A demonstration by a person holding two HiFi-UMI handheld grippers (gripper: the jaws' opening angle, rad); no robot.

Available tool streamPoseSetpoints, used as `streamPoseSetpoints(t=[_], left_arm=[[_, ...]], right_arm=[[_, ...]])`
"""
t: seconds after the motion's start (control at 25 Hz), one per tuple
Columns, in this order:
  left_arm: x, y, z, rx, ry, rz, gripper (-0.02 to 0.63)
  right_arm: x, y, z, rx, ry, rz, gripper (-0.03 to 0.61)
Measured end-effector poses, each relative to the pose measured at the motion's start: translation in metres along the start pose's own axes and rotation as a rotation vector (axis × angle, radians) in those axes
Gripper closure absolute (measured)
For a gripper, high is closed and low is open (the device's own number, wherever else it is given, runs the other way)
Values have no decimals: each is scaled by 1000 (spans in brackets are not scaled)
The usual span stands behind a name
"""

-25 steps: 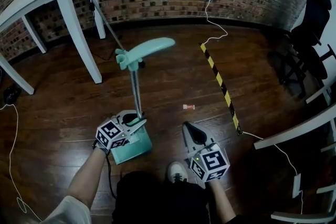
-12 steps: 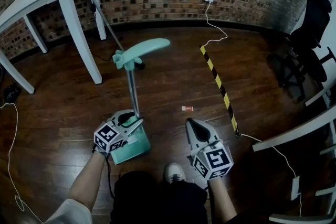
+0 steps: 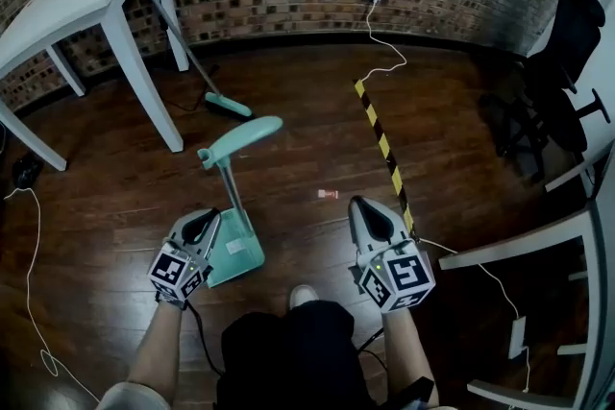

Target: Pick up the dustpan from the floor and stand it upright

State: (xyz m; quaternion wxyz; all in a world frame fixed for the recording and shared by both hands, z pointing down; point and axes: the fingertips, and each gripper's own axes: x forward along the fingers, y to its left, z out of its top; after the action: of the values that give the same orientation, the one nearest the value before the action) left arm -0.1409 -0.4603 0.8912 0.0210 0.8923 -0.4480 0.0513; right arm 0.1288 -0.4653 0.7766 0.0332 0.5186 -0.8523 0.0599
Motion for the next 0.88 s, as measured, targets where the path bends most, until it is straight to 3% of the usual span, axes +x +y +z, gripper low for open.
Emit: streamPoseSetpoints(t=[0.04, 0.24, 0.48, 0.6, 0.76, 0.88], left_arm=[[-3, 0, 20, -7, 1, 11, 606], [-36, -2, 143, -77, -14, 46, 611], [-92, -15, 304, -61, -11, 107, 609], [-125, -32, 387, -43, -43, 138, 609], [-178, -58, 481, -25, -96, 174, 609], [-226, -75, 530, -43, -133, 182, 609]], right_arm=[[-5, -2, 19, 1, 4, -6, 566], [-26, 7, 128, -17, 24, 21, 566], [-57, 30, 285, 121, -51, 47, 566], [-75, 49, 358, 132, -84, 64, 566], [-116, 81, 431, 157, -105, 80, 566], [-155, 111, 471, 139, -123, 85, 566]])
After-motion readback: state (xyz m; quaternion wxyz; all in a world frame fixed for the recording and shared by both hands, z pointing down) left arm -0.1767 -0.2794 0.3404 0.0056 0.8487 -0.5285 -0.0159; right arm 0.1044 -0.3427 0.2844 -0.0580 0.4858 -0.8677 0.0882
